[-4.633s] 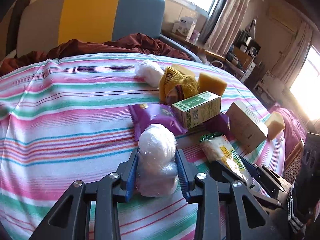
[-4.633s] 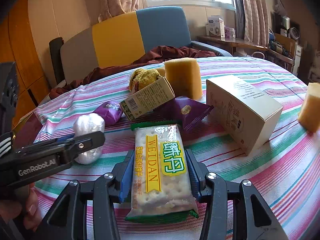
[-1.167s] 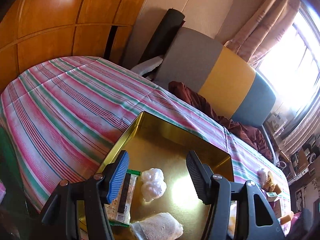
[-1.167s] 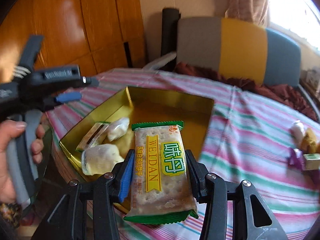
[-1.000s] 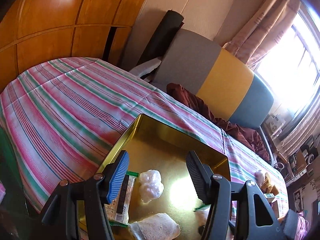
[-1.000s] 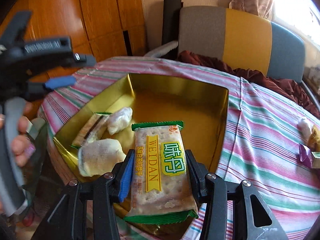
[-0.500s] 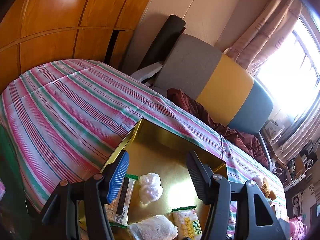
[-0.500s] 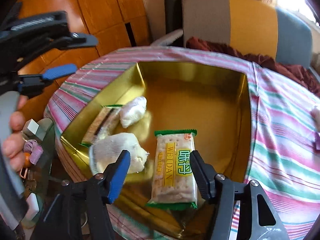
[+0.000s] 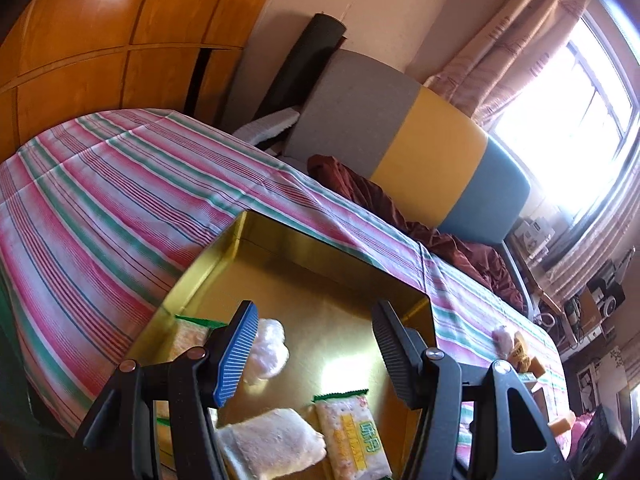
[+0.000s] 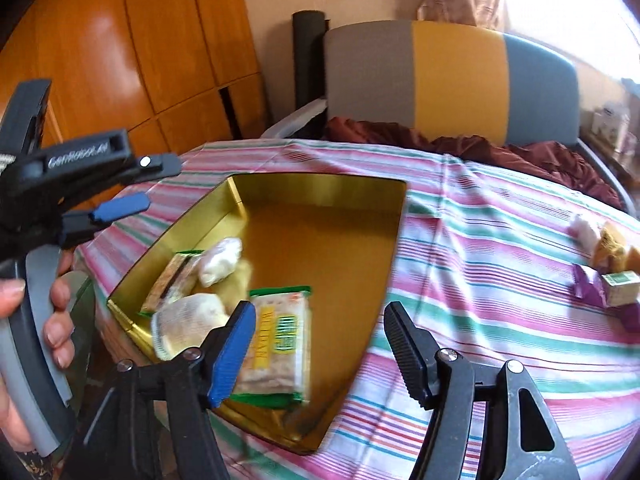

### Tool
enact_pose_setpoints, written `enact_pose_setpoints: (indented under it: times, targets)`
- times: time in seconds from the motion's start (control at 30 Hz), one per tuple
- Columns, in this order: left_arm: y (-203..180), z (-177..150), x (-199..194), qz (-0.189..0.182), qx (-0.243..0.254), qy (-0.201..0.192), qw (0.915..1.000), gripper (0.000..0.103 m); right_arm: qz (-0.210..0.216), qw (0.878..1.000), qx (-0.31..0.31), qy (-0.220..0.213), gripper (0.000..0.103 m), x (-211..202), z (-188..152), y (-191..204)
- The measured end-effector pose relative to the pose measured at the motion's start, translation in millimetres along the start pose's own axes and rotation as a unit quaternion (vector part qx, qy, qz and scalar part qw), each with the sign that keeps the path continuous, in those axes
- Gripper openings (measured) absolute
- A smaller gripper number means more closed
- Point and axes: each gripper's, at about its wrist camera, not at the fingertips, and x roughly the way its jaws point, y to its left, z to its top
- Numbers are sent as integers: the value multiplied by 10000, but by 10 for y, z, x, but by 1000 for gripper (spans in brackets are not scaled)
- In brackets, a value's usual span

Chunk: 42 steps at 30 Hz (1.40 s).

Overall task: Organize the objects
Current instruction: 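Lower the WEIDAN packet into the tray and open the right tool, then move both open tools back toward the remaining items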

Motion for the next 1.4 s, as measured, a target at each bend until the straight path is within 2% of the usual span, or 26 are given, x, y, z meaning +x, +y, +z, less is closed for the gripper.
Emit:
enact_pose_setpoints:
  times: [0.23,0.53,0.7,0.87,1.0,1.13,1.23,1.4]
  targets:
    - [-300,-188,43,-263,442,189,9985,60,-447,9989,18,-135,68,-155,-77,-355]
    - [-802,-519,10,-793,1103,459,9897,60,-1147,9927,368,83,68,-215,-412,-1087]
    - [-1079,-739,-12,-1130,1439,684,9807,60,-1536,9851,716,285,68,-256,-689,-1596]
    - [-1375,-1025,13,-1370,1946,962,9665,60,-1895,9740,1220,225,68,-383,-847,-2129]
    - [-1557,-1272,48,-1495,2146,1247,9571,60,-2160,9666,1378,105,68,-466,-822,-2538]
    - [-1707,-1473,20,-1671,2298,1413,9483,60,-2553,9612,1046,84,69,-496,-691,-2857]
    - [-1764,-1596,23,-1748,2287,1571,9447,60,-2592,9627,773,81,71,-468,-528,-3062]
    - [-1812,-1767,112,-1578,2378,1861,9402,60,-2602,9643,430,227,72,-293,-316,-3317]
